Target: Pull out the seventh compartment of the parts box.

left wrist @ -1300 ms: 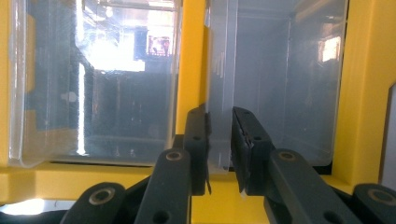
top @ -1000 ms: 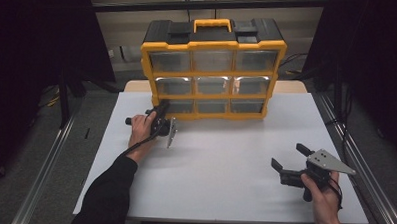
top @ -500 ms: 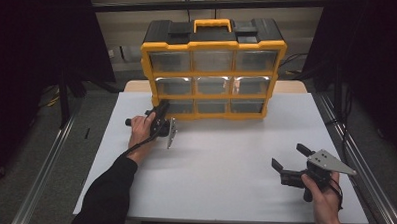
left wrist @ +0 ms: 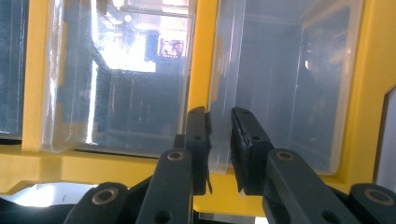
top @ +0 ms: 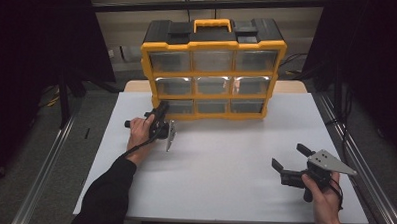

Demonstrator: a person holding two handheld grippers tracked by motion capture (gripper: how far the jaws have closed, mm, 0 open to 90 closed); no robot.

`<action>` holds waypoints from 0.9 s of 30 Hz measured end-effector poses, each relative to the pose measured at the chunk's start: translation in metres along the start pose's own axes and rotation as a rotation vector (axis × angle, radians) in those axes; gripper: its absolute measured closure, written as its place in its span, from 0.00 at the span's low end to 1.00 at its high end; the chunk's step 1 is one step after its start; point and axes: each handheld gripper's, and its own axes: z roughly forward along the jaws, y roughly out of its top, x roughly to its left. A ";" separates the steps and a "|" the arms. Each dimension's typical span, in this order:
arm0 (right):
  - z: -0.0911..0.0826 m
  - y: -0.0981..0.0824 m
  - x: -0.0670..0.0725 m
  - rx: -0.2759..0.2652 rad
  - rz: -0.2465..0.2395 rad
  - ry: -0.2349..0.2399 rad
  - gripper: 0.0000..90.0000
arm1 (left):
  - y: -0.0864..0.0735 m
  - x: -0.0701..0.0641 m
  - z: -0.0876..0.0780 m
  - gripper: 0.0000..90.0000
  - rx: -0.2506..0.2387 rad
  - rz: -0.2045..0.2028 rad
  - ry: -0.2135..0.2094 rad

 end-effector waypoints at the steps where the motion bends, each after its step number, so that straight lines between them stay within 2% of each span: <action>1: 0.000 0.000 0.000 -0.002 0.002 -0.001 0.00 | 0.000 0.000 0.000 0.87 -0.007 0.002 -0.004; 6: 0.000 0.000 0.000 -0.004 -0.002 -0.003 0.00 | 0.000 0.000 -0.003 0.87 -0.011 0.006 0.009; 7: 0.000 0.000 0.000 -0.004 -0.001 -0.004 0.00 | 0.000 -0.001 -0.002 0.87 -0.022 -0.013 0.009; 8: 0.000 0.000 0.000 -0.004 -0.001 -0.004 0.00 | 0.001 0.001 -0.004 0.87 -0.015 0.015 0.004; 9: 0.000 0.000 0.000 -0.003 -0.002 0.000 0.00 | 0.001 0.000 -0.004 0.87 -0.024 0.001 0.008; 11: 0.000 0.000 0.001 -0.004 0.000 -0.001 0.00 | 0.001 0.000 -0.007 0.87 -0.016 0.004 0.015; 12: 0.000 0.000 0.000 -0.004 -0.001 -0.002 0.00 | 0.000 0.000 -0.007 0.87 -0.027 0.000 0.016; 13: 0.000 0.000 0.000 -0.003 -0.001 0.000 0.00 | 0.001 0.001 -0.008 0.87 -0.014 0.026 -0.010; 14: 0.000 0.000 0.001 -0.005 0.000 -0.002 0.00 | 0.001 -0.001 -0.008 0.87 -0.019 0.006 -0.014; 15: 0.000 0.000 0.001 -0.005 -0.001 -0.002 0.00 | 0.001 0.000 -0.009 0.87 -0.019 0.016 0.004; 16: 0.000 0.000 0.001 -0.005 -0.001 -0.002 0.00 | 0.001 -0.001 -0.009 0.87 -0.034 0.001 0.013; 17: 0.000 0.000 0.001 -0.005 -0.001 0.001 0.00 | 0.001 0.000 -0.010 0.87 -0.018 0.020 0.014; 18: 0.000 0.000 0.001 -0.004 -0.001 0.000 0.00 | 0.000 -0.001 -0.008 0.87 -0.052 0.000 0.008; 19: 0.000 0.000 0.001 -0.004 0.000 -0.001 0.00 | 0.001 0.000 -0.009 0.87 -0.036 0.025 0.004; 25: 0.000 0.000 0.001 -0.003 0.002 -0.002 0.00 | 0.003 0.000 -0.013 0.87 -0.022 0.029 0.011; 26: 0.000 0.000 0.000 -0.003 0.002 -0.003 0.00 | 0.003 -0.001 -0.014 0.87 -0.021 0.020 0.006; 27: 0.000 0.000 0.000 -0.004 0.000 -0.003 0.00 | 0.004 -0.003 -0.013 0.87 -0.045 -0.001 0.024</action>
